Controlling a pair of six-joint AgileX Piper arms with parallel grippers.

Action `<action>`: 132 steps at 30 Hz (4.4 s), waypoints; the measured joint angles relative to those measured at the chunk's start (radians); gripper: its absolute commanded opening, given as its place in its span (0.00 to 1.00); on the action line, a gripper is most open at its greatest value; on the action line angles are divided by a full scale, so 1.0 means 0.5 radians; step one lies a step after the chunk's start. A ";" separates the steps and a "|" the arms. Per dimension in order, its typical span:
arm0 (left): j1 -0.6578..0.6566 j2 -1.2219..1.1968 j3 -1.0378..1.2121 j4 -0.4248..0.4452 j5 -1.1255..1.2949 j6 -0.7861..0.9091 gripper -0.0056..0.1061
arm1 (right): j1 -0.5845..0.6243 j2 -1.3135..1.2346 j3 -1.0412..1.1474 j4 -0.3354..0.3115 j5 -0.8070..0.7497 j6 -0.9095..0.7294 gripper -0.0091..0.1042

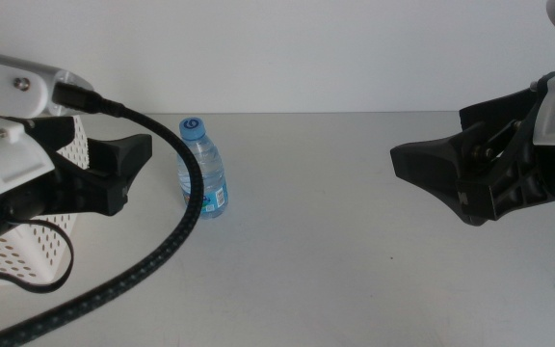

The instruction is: Use arms to grab the bottles and put them into the dustbin to the left of the table.

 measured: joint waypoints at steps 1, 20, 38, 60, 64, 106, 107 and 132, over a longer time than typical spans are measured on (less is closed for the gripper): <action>0.053 0.000 0.025 -0.067 -0.068 0.063 0.87 | 0.000 0.000 0.000 0.000 0.000 0.000 0.67; 0.228 0.000 0.634 -0.207 -0.869 0.208 0.87 | 0.000 0.000 0.000 0.000 0.000 0.000 0.67; 0.228 0.639 0.570 -0.145 -1.373 0.119 0.87 | 0.000 0.000 0.000 0.000 0.000 0.000 0.67; 0.347 1.528 -0.146 -0.037 -1.508 0.187 0.87 | 0.000 0.000 0.000 0.000 0.000 0.000 0.67; 0.347 1.679 -0.163 -0.101 -1.654 0.193 0.87 | 0.000 0.000 0.000 0.000 0.000 0.000 0.67; 0.362 1.129 -0.199 -0.094 -1.080 0.184 0.03 | 0.000 0.000 0.000 0.000 0.002 0.000 0.67; 0.382 1.047 -0.243 -0.089 -0.912 0.184 0.03 | 0.000 0.000 0.000 0.000 0.002 0.000 0.67; 1.483 1.408 -1.464 -0.752 1.401 1.202 0.03 | 0.000 0.000 0.000 0.000 0.002 0.000 0.67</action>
